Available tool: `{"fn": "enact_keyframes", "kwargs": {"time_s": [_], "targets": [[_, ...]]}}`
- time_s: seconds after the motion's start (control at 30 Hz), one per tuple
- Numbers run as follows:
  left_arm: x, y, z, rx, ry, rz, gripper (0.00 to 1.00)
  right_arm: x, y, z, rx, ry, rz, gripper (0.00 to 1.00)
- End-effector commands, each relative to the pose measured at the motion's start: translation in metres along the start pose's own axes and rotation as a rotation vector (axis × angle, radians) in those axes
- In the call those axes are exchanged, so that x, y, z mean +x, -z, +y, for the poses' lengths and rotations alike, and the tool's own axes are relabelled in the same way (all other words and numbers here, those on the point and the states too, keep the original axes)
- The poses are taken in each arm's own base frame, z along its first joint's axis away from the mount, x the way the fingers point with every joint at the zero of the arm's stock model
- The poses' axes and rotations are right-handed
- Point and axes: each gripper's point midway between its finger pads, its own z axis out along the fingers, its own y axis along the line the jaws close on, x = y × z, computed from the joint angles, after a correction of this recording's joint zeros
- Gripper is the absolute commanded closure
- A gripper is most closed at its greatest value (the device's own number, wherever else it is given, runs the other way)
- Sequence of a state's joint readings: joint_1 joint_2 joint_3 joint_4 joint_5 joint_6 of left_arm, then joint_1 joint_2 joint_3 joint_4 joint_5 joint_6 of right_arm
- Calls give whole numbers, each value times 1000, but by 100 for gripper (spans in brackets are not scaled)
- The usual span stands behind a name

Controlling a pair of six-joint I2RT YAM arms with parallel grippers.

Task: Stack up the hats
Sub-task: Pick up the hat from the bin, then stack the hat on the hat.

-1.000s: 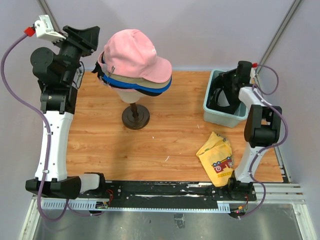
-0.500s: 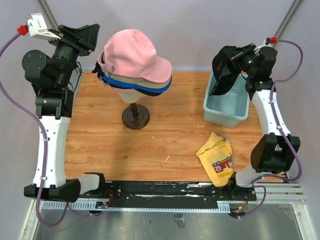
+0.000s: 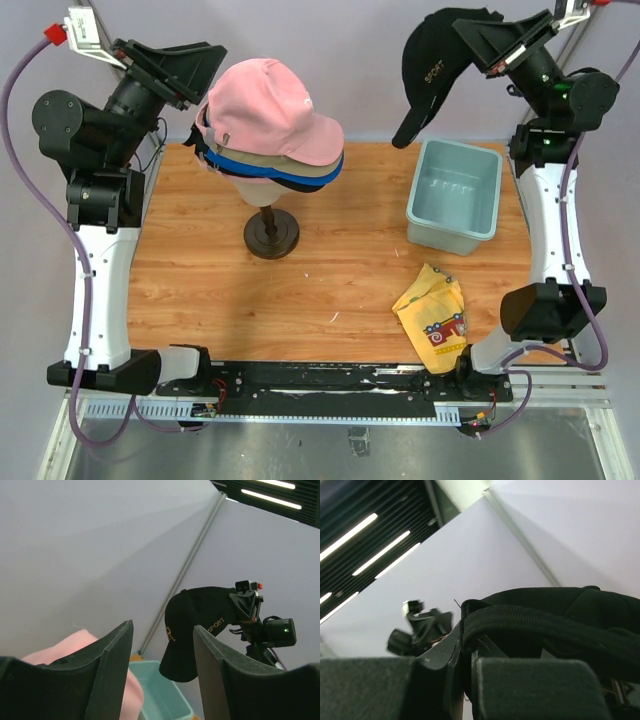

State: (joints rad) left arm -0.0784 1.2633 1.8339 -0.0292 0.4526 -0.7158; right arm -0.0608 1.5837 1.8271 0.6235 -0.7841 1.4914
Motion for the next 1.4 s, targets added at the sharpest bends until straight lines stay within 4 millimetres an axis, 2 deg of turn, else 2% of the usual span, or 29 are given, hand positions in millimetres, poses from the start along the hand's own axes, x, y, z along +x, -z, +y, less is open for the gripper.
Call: {"fn": "enact_keyframes", "kwargs": {"time_s": [0.0,0.17,0.33,0.43,0.57,0.77,0.93,1.1,1.17,1.37], "targets": [[4,-5,-43,192,53,65,43,34,1,113,-349,-29,183,100],[17,-11,-72,350,138,135,39,78,-6,184,-570,-80,317,99],[9,-7,-95,456,163,142,34,109,7,260,-789,-155,388,99],[1,-1,-111,527,179,132,26,116,20,294,-883,-195,401,99],[-7,10,-129,625,237,125,18,122,33,323,-977,-273,421,100],[-13,29,-150,787,294,134,13,147,38,338,-1028,-362,483,100],[-3,43,-164,888,310,200,8,167,27,338,-1021,-401,528,100],[17,52,-179,957,308,282,5,174,13,332,-1001,-420,540,100],[20,58,-185,985,312,296,1,177,7,327,-988,-431,546,100],[29,70,-197,1048,321,341,0,181,-2,320,-968,-435,547,100]]}}
